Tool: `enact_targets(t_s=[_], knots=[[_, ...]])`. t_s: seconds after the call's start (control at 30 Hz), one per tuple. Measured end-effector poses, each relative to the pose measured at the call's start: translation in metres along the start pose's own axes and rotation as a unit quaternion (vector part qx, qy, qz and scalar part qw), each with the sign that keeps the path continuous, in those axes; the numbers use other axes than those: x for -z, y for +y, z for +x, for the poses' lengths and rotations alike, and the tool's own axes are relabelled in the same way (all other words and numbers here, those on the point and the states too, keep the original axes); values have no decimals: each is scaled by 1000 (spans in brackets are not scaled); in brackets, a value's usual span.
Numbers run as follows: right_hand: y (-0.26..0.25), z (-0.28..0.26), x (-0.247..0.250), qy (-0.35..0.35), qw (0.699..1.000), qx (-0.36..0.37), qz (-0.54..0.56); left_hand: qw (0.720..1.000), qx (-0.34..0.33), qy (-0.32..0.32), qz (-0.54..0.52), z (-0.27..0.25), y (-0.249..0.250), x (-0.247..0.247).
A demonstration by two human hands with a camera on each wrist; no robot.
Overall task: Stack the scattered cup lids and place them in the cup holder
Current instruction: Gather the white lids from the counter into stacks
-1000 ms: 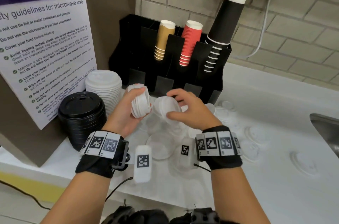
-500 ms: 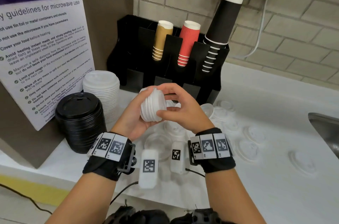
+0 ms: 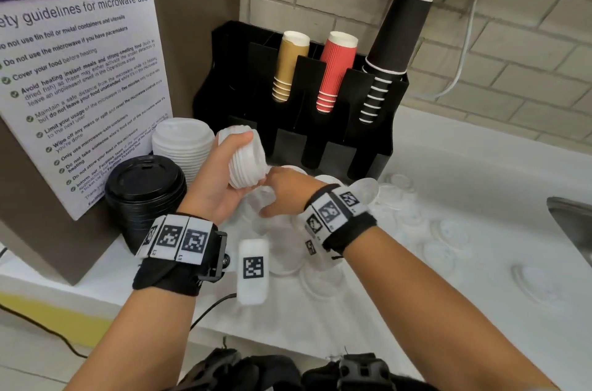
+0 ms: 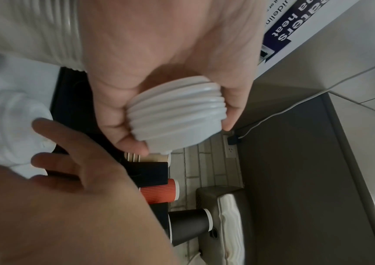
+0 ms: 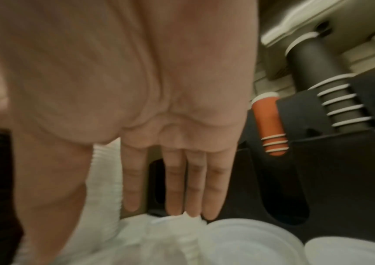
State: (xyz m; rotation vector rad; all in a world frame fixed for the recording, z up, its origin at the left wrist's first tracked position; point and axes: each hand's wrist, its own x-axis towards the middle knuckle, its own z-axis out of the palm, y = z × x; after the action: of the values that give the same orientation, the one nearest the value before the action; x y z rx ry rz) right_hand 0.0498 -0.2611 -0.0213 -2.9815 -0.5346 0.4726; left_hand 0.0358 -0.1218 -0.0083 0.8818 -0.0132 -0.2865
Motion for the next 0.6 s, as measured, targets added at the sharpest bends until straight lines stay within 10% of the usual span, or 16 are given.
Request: enact_targets(t_s=[0.4, 0.6], knots=[[-1, 27, -12, -48, 999, -23, -13, 1000, -8, 8, 18, 1, 1, 7], [35, -7, 20, 76, 958, -44, 274, 999, -24, 5, 24, 5, -1, 12]])
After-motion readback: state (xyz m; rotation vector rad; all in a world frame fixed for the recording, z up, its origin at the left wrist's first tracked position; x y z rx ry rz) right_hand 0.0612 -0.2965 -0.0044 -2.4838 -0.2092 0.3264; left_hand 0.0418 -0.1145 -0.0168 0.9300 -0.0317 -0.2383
